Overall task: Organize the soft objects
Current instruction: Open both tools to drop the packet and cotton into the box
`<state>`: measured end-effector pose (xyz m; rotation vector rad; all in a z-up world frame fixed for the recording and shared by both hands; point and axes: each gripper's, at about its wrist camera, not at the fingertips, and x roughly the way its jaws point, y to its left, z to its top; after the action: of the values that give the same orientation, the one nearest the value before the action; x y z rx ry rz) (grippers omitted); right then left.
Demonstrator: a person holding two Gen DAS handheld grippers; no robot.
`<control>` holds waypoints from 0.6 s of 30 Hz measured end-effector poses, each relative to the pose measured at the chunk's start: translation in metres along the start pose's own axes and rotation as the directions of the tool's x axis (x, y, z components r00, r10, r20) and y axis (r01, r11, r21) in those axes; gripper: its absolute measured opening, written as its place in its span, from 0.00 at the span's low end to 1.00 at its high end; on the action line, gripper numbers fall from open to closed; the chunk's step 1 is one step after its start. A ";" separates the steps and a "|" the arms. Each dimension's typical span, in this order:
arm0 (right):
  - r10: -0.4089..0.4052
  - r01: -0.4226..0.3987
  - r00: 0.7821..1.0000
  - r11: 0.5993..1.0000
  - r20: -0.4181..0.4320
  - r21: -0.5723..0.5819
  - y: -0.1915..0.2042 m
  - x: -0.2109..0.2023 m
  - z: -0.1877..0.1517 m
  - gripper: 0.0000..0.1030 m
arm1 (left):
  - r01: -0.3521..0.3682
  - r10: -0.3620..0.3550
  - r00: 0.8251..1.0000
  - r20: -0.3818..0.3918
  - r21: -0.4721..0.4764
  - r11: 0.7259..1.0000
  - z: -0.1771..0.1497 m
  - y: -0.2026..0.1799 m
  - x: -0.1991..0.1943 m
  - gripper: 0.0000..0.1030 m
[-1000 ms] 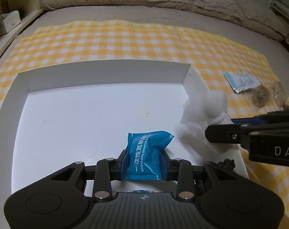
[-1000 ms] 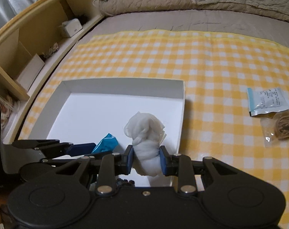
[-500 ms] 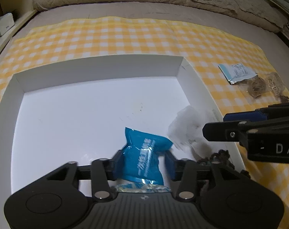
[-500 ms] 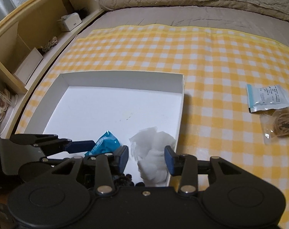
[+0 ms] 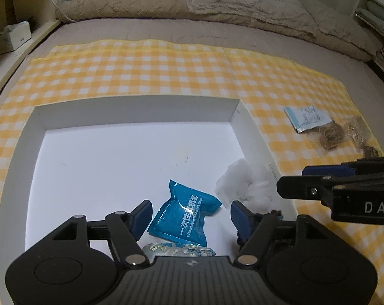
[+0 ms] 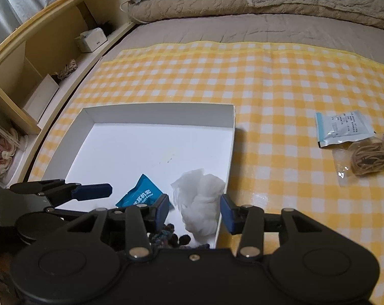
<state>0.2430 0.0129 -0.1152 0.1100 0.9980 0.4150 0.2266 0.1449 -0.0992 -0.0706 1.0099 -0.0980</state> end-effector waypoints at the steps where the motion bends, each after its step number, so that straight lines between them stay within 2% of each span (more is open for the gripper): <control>1: 0.000 0.000 1.000 1.000 0.004 -0.001 0.000 -0.002 0.000 0.44 | 0.000 0.000 1.000 0.006 -0.004 1.000 0.000 0.000 -0.003 0.68; 10: -0.012 0.013 0.998 1.000 0.054 -0.019 0.000 -0.028 -0.007 0.46 | -0.007 0.011 0.997 0.079 -0.046 0.999 -0.002 0.003 -0.035 0.72; 18: -0.035 0.037 0.993 0.999 0.109 -0.014 -0.005 -0.054 -0.012 0.51 | -0.017 0.026 0.990 0.139 -0.063 0.998 -0.008 -0.001 -0.063 0.85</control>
<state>0.2084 -0.0137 -0.0802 0.0987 0.8875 0.3802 0.1867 0.1513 -0.0506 -0.1216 0.8739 -0.0415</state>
